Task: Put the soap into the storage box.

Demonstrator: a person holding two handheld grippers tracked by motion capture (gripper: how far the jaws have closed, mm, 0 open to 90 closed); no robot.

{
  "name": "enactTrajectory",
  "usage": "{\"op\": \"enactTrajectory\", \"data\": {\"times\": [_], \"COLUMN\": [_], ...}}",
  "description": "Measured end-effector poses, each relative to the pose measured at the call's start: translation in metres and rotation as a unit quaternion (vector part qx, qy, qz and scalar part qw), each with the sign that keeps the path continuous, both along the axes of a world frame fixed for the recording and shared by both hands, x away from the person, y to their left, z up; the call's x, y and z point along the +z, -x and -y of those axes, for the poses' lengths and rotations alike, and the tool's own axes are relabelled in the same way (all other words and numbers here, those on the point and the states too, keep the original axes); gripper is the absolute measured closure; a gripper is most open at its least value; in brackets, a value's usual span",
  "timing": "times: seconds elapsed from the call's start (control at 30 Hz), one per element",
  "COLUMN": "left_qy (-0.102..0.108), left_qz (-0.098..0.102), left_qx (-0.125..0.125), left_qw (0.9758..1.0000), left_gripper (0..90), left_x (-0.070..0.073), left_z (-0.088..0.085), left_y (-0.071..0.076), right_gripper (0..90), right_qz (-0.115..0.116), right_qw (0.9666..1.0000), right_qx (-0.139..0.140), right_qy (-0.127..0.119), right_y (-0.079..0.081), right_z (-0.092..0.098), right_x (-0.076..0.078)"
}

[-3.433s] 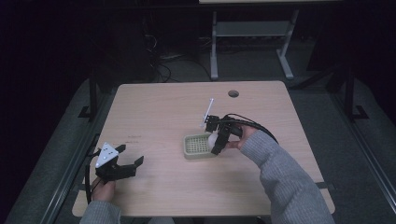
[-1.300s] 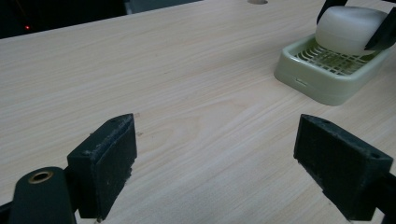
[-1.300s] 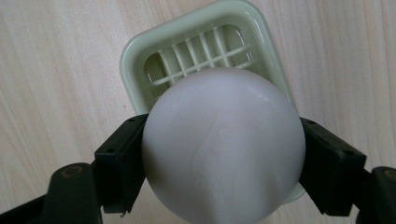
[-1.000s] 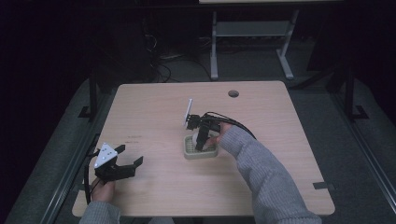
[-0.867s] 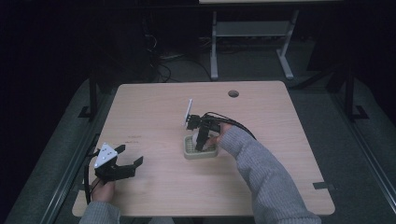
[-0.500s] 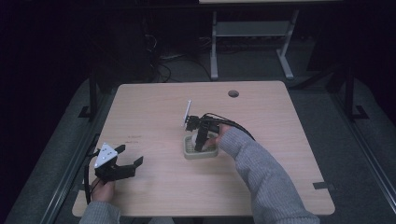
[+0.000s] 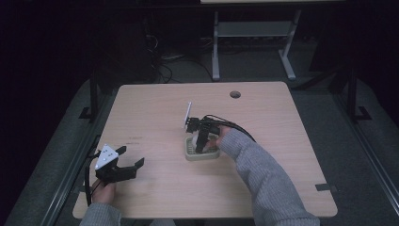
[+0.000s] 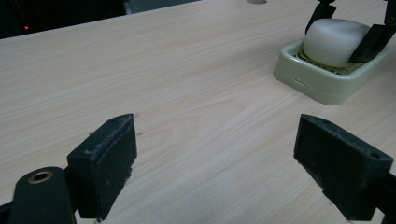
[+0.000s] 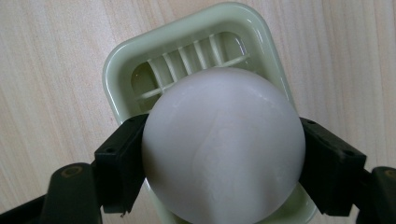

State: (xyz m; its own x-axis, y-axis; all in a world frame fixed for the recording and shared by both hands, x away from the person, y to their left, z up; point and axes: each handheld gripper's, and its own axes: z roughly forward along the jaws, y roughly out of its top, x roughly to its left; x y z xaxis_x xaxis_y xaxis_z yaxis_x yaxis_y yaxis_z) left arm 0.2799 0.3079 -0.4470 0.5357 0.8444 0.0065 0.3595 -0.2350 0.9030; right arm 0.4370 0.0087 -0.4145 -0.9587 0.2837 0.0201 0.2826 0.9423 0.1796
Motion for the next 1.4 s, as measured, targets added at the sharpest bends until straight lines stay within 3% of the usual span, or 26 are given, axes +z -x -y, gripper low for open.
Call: {"op": "enactTrajectory", "data": {"times": [1.13, 1.4], "left_qy": [-0.002, -0.001], "left_qz": [0.001, 0.0], "left_qx": [-0.001, 0.0], "left_qw": [1.0, 1.0], "left_gripper": [12.8, 12.8], "left_x": [0.0005, 0.0005], "left_z": [0.0001, 0.0], "left_y": [0.0001, 0.0004], "right_gripper": [21.9, 21.3], "right_qz": [-0.004, -0.001], "right_qw": [1.0, 0.9999], "right_qx": [-0.005, -0.007], "right_qy": [0.002, -0.009], "right_y": [0.0016, 0.003], "right_z": [-0.001, 0.0023], "right_x": [0.0018, 0.0063]}}
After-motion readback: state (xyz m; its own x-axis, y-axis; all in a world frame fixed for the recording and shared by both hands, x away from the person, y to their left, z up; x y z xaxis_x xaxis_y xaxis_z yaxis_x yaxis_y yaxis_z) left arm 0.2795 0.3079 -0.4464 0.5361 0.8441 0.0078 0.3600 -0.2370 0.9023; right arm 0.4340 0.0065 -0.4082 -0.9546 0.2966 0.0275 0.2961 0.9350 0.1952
